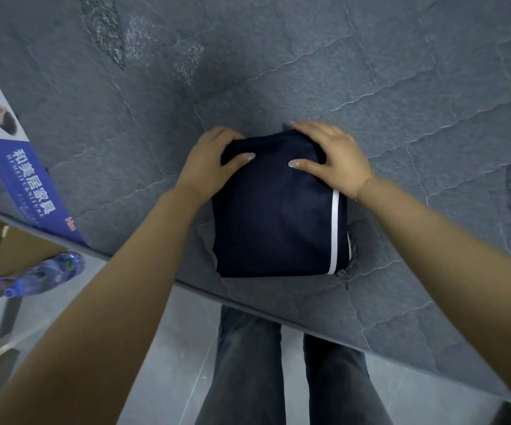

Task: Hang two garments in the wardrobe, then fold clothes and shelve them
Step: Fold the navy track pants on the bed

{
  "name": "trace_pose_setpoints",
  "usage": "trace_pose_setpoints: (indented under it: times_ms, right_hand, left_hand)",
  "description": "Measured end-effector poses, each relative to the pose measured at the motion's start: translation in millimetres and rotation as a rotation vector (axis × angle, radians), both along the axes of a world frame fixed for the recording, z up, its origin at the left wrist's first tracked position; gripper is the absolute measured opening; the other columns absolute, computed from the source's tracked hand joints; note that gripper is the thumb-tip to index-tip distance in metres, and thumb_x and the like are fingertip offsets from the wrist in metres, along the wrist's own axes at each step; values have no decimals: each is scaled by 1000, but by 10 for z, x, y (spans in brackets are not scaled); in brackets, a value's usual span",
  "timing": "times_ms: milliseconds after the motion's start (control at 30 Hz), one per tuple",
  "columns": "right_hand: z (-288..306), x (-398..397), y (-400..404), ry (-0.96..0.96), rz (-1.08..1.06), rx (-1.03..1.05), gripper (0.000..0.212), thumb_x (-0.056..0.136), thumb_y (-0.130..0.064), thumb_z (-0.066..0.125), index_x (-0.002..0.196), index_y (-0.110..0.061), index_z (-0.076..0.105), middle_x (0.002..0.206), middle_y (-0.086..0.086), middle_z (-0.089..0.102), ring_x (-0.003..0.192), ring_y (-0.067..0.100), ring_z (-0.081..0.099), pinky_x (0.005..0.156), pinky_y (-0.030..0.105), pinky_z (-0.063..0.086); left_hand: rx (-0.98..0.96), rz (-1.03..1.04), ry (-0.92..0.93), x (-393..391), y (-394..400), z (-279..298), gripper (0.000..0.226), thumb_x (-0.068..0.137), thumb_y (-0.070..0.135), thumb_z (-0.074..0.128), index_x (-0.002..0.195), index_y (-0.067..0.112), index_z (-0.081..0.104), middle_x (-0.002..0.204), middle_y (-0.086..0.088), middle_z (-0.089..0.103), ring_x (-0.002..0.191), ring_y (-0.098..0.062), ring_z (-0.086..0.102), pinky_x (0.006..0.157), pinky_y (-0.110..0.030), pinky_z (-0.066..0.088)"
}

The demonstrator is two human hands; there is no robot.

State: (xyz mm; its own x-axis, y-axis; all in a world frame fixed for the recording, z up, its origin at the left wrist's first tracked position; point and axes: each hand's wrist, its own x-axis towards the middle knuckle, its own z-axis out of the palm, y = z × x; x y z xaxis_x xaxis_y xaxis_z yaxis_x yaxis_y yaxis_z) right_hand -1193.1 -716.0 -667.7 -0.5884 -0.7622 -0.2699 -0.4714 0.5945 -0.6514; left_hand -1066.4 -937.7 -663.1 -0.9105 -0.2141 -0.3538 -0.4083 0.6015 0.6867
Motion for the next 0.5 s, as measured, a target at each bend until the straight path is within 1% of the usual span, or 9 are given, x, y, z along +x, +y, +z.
trace_pose_setpoints:
  times_ms: [33, 100, 167, 267, 367, 400, 433, 467, 500]
  right_hand:
    - [14, -49, -39, -19, 49, -4, 61, 89, -43, 66, 141, -18, 49, 141, 3, 51, 130, 23, 46, 109, 44, 35]
    - [36, -134, -75, 3, 141, -6, 51, 89, -38, 67, 131, -13, 57, 127, 6, 59, 119, 25, 52, 104, 38, 40]
    - [57, -212, -77, 22, 226, 17, 44, 89, -37, 67, 123, -10, 63, 117, 7, 61, 110, 23, 53, 98, 30, 39]
    - [53, -296, -61, 10, 237, 35, 34, 90, -35, 65, 107, -6, 67, 101, 6, 63, 95, 19, 51, 89, 28, 39]
    - [-8, -265, -38, -25, 139, 63, 30, 91, -34, 65, 87, -4, 64, 81, 4, 56, 85, 16, 45, 80, 28, 38]
    - [-36, -228, -21, -46, 79, 74, 30, 90, -34, 66, 82, -5, 62, 78, 3, 54, 84, 16, 45, 80, 31, 39]
    - [-58, -181, 2, -70, -2, 71, 28, 90, -34, 67, 80, -8, 60, 79, 2, 53, 85, 17, 46, 82, 32, 41]
    - [-83, -124, 28, -94, -110, 45, 26, 89, -33, 69, 81, -10, 60, 84, 2, 54, 87, 17, 48, 85, 32, 42]
    - [-98, -56, 62, -123, -248, -6, 23, 87, -32, 71, 86, -11, 61, 91, 2, 55, 91, 16, 50, 88, 29, 43]
  left_hand:
    - [9, -9, 14, -12, -34, -5, 32, 93, 35, 62, 113, 10, 64, 115, -3, 61, 110, -19, 54, 99, -34, 43]
    - [62, 10, 9, 0, -84, 0, 24, 93, 32, 62, 104, 11, 66, 105, -1, 66, 100, -15, 59, 93, -35, 48]
    - [115, 47, -12, 35, -107, -1, 19, 94, 34, 61, 98, 16, 65, 94, 3, 68, 88, -9, 61, 83, -33, 51]
    - [152, 105, -33, 64, -110, -38, 19, 94, 35, 60, 93, 17, 64, 85, 4, 67, 76, -5, 57, 75, -30, 49]
    - [209, 163, -71, 22, -90, -87, 19, 95, 32, 61, 92, 13, 65, 79, 7, 64, 71, 1, 53, 72, -25, 46]
    - [220, 175, -94, 3, -74, -97, 18, 95, 31, 61, 91, 13, 65, 77, 10, 62, 70, 2, 52, 73, -24, 47]
    - [223, 187, -113, -9, -51, -99, 18, 95, 31, 61, 93, 14, 65, 79, 11, 62, 73, 1, 54, 75, -25, 48]
    - [200, 195, -119, -8, -29, -93, 18, 95, 32, 60, 96, 15, 65, 85, 10, 64, 79, -2, 57, 82, -29, 51]
    - [131, 198, -106, 9, -1, -91, 19, 95, 33, 60, 101, 16, 65, 94, 8, 66, 89, -7, 59, 89, -34, 50]
